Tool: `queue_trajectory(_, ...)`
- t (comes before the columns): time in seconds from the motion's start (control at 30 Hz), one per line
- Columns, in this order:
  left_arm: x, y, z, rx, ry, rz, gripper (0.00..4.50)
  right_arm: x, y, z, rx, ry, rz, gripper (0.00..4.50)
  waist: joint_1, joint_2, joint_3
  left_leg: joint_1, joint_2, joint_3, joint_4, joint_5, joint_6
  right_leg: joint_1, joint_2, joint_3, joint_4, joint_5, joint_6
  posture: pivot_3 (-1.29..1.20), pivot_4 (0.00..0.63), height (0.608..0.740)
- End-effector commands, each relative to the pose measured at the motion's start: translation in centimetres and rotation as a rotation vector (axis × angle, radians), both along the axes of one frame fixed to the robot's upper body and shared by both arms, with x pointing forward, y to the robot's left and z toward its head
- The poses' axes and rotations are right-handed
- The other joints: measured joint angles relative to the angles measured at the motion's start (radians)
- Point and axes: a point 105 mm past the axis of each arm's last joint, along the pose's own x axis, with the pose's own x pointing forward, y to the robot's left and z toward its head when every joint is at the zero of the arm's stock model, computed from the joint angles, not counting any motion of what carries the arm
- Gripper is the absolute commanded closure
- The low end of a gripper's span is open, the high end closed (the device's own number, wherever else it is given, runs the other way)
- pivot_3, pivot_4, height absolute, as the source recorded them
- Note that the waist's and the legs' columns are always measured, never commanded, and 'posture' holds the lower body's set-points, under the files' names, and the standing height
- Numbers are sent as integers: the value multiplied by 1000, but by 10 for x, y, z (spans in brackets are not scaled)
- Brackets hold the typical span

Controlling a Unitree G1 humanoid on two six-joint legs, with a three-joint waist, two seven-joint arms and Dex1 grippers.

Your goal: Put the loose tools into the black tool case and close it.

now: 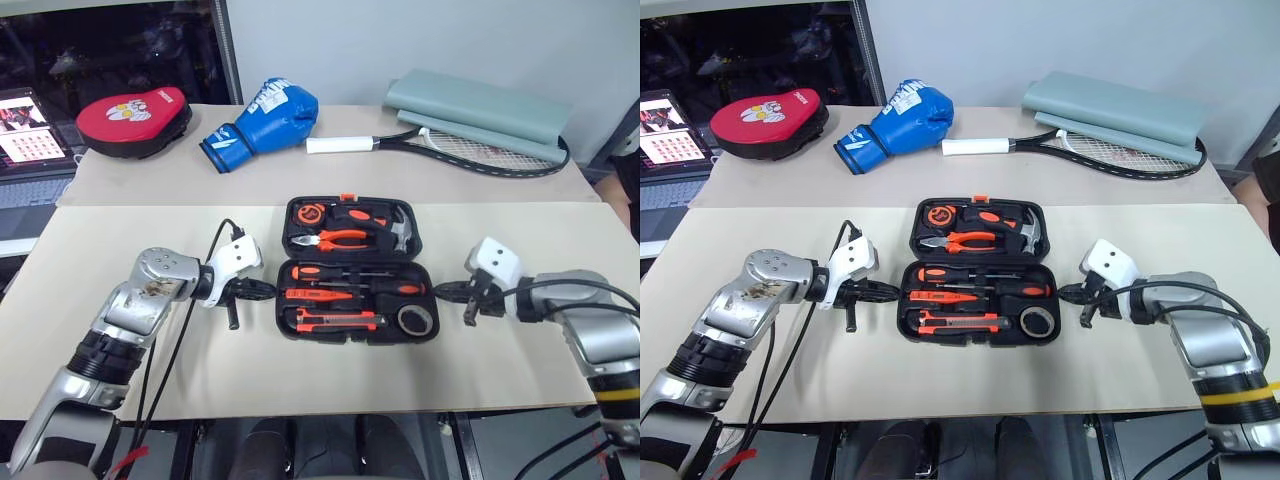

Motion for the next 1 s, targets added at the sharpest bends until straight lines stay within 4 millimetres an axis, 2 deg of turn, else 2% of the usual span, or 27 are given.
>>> queue_trajectory(0.03, -26, -19, 5, -22, 23, -191, 4467, -25, 30, 9, 73, -13, 118, 4500, 1, 0, 0, 0, 0, 0, 0, 0, 0, 0, 0, 0, 0, 0, 0, 0, 150, 736)
queue_trajectory(0.17, -38, -15, -1, 1, 57, -213, 4467, -44, 28, 2, 83, 5, 91, 4500, 3, 0, 0, 1, 0, 0, 0, 0, 0, 1, 0, 0, -1, 0, 0, 0, 150, 736)
queue_trajectory(0.3, -48, -12, -5, 17, 82, -225, 4467, -54, 26, 1, 93, 9, 56, 4500, 2, 0, 0, 1, 0, 0, 0, 0, 0, 1, 0, 0, -1, 0, 0, 0, 150, 736)
queue_trajectory(0.5, -49, -3, -4, 11, 111, -134, 4467, -55, 15, 2, 81, -10, -20, 4500, 2, 0, 0, 1, 0, 0, 1, 0, 0, 1, 0, 0, 0, 0, 0, 0, 150, 736)
queue_trajectory(0.63, -31, 21, 0, 10, 138, 48, 4467, -57, -1, 7, 63, -14, -75, 4500, 3, 0, 0, 1, 0, 0, 1, 0, 0, 1, 0, 0, 1, 0, 0, 0, 150, 736)
queue_trajectory(0.77, -12, 46, 7, -62, 235, 258, 4467, -57, -20, 19, 94, 7, -155, 4500, 3, 0, 0, 2, 1, 0, 3, 0, 0, 3, 1, 0, 1, 0, 0, 0, 150, 736)
queue_trajectory(0.8, -11, 48, 10, -84, 264, 281, 4500, -55, -24, 23, 109, 11, -177, 3900, 3, 0, 0, 2, 1, 0, 3, 0, 0, 3, 1, 0, 2, 0, 0, 0, 150, 736)
queue_trajectory(0.83, -9, 50, 13, -103, 287, 302, 3971, -52, -27, 26, 122, 11, -200, 3718, 3, 0, 0, 3, 1, 0, 3, 0, 0, 3, 1, 0, 2, 0, 0, 0, 150, 736)
queue_trajectory(0.9, -1, 53, 17, -134, 331, 378, 3407, -45, -33, 33, 152, 15, -246, 2986, 2, 0, 0, 3, 1, 0, 4, 0, 0, 4, 1, 0, 2, 0, 0, 0, 150, 736)
queue_trajectory(1.0, 13, 53, 24, -178, 387, 469, 2292, -31, -34, 44, 232, 37, -304, 1920, 2, 0, 0, 3, 1, 0, 4, 0, 0, 3, 1, 0, 3, 0, 0, 0, 150, 736)
